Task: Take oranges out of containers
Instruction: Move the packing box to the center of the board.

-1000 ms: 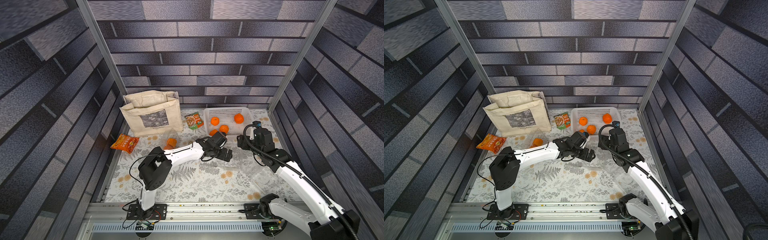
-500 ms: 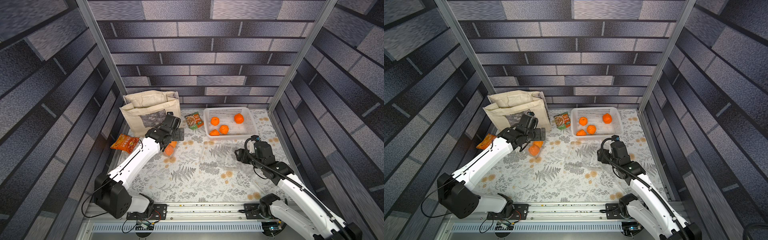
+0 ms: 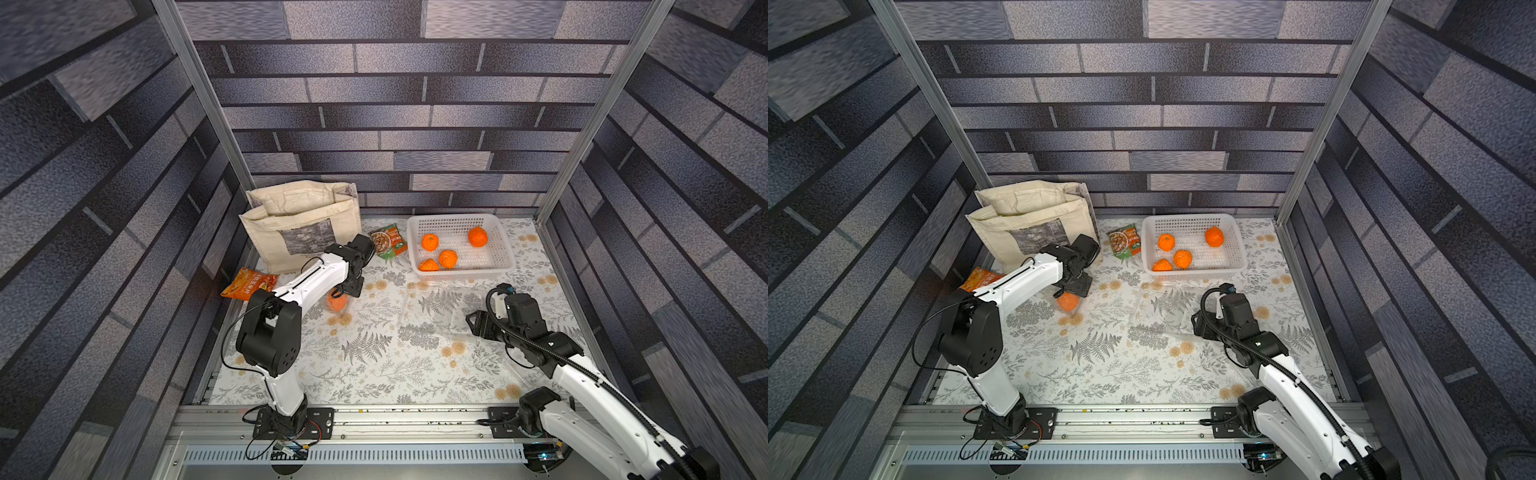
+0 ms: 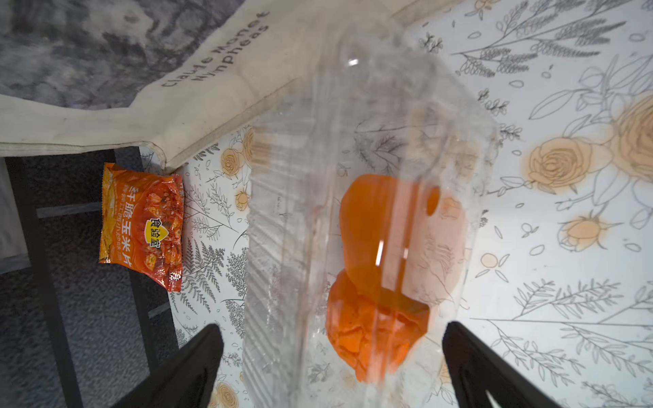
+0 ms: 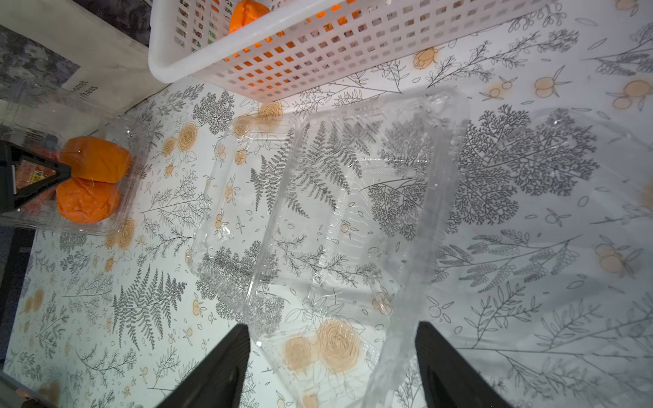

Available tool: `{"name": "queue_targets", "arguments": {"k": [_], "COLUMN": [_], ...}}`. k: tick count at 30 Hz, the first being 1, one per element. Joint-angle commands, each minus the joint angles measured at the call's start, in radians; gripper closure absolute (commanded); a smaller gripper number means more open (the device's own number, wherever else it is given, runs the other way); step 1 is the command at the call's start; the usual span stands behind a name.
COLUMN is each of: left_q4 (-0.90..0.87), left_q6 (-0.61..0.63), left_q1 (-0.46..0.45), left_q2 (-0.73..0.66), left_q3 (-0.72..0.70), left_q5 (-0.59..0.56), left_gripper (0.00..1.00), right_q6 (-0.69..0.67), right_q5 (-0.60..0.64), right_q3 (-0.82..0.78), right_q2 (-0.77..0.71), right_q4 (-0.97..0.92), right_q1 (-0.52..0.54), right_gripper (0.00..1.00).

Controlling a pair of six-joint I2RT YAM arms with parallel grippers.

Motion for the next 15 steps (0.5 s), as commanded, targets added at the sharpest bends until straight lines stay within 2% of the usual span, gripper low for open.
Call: {"name": "queue_targets", "arguments": {"k": [1,5,10,15], "left_q4": [-0.035,-0.073,-0.019,0.094], "left_q6": [0.06,0.062,0.038,0.005], "left_q1": [0.056,0.114,0.123,0.174], "left_q2": [0.038,0.097,0.095,0.017], "left_q3": [0.062,0.106,0.045,-0.084], "left_q5": [0.074,0.298,0.431,0.666], "left_gripper": [0.01,0.25,0.38,0.39], "right_q6": [0.024,0.039,0.041,0.037], "right_q5": [-0.011,-0.03,-0.026,-0.028], "right_q3": [-0.021,-0.037,-0.036,-0.036], "right_q2": [-0.017,-0.021,-0.024,-0.022], "right_q4": [0.019,0.04,0.045,0.048], "right_q1": [0.001,0.0,0.0,0.0], "right_gripper": [0.24,0.25,0.25,0.25]}}
